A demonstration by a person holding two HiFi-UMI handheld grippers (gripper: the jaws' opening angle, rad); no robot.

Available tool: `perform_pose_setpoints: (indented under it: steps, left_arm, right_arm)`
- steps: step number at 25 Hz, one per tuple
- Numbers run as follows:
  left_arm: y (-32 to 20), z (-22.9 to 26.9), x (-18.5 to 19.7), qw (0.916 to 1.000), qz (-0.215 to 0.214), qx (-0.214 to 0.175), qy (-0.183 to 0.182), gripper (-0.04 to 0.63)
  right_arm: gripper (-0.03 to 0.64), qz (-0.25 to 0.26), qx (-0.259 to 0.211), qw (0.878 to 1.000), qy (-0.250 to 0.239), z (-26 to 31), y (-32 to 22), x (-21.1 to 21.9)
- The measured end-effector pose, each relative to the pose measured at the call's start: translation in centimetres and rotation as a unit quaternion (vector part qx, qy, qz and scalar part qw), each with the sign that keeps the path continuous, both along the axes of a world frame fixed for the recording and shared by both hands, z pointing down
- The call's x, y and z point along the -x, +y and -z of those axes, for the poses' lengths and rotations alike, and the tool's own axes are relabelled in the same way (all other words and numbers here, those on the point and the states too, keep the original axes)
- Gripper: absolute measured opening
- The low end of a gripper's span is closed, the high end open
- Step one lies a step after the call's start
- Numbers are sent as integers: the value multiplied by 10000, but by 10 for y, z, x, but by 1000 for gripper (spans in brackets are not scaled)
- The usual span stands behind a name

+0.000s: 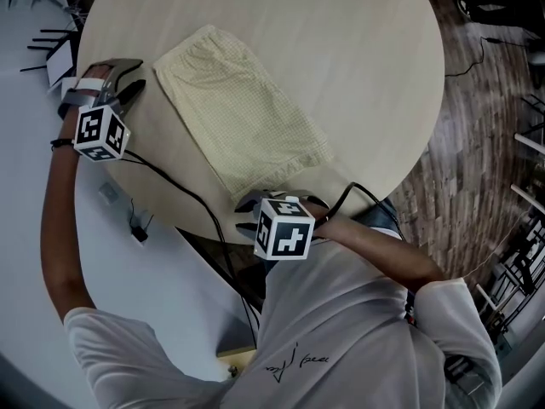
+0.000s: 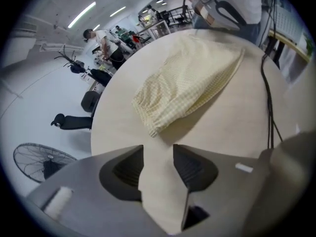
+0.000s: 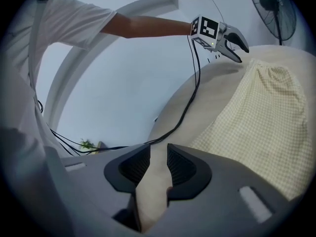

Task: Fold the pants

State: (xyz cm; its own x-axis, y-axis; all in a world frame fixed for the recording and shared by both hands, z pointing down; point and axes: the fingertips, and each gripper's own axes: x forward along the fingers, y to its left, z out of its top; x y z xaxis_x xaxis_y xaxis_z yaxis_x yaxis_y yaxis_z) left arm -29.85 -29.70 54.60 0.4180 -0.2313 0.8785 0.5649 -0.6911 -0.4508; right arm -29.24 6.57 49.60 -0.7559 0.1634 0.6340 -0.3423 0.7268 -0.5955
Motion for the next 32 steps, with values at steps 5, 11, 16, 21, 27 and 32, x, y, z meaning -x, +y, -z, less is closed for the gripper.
perform_pose_setpoints:
  steps: [5, 11, 16, 21, 27, 32]
  left_arm:
    - [8, 26, -2, 9920, 921, 427, 750, 199]
    - [24, 56, -10, 9676, 1782, 737, 1630, 199]
    - [52, 71, -12, 9545, 2101, 863, 1934, 193]
    - [84, 90, -20, 9412, 2317, 935, 2274, 185]
    - [117, 118, -33, 9167, 2623, 972, 2853, 160]
    - [147, 127, -45, 9049, 2730, 1100, 3075, 152]
  right_arm:
    - [78, -136, -198, 9997, -80, 7, -4, -5]
    - [66, -494, -428, 9978, -94, 18, -16, -21]
    - [20, -1038, -696, 9921, -146, 35, -31, -36]
    - [12, -1327, -977, 9862, -155, 51, -36, -55]
    - [-5, -1664, -1322, 9771, -140, 66, -34, -73]
    - [-5, -1827, -1563, 9707, -35, 78, -31, -87]
